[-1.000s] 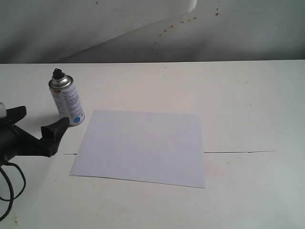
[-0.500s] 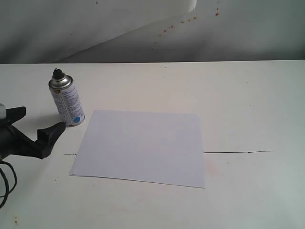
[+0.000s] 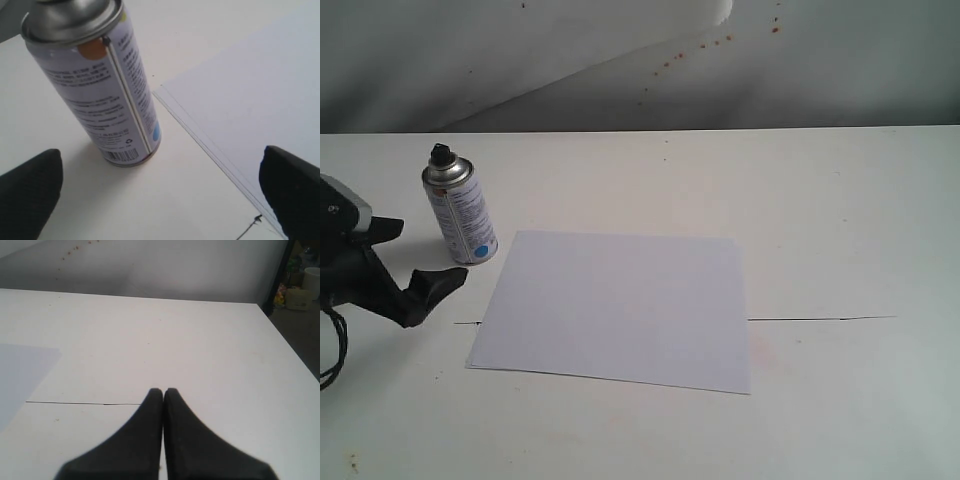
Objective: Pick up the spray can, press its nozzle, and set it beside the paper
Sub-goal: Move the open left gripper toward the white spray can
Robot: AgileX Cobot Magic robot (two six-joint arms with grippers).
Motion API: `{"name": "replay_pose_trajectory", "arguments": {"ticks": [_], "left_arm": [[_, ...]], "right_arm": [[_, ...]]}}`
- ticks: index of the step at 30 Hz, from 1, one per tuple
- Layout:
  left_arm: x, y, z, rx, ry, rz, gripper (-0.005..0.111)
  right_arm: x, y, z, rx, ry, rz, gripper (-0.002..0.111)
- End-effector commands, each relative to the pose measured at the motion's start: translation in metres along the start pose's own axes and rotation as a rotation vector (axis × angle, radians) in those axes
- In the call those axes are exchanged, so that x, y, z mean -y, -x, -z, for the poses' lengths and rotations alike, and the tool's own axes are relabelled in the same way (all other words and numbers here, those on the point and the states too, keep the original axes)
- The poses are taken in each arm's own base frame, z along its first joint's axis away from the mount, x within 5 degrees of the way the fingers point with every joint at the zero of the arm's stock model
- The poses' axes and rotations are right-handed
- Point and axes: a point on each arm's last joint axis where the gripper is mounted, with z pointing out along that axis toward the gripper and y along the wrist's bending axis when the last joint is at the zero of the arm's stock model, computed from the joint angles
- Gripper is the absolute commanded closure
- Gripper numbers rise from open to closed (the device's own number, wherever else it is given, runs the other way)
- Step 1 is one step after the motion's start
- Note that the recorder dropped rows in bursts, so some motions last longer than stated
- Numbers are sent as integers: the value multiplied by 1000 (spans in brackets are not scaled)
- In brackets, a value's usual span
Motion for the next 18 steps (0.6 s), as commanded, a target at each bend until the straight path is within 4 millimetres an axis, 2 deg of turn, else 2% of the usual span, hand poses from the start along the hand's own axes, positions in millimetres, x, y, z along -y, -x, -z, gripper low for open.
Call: {"name": "replay_pose_trajectory", "arguments": {"ticks": [1, 7, 18], "left_arm": [[-22, 3, 1, 33, 51, -6, 6], [-43, 9, 0, 65, 14, 9, 6], [-40, 14, -4, 149, -54, 14, 6]], "right_arm": [[0, 0, 0, 5, -6, 7, 108], [0, 0, 0, 5, -6, 7, 108], [0, 0, 0, 5, -6, 7, 108]]}}
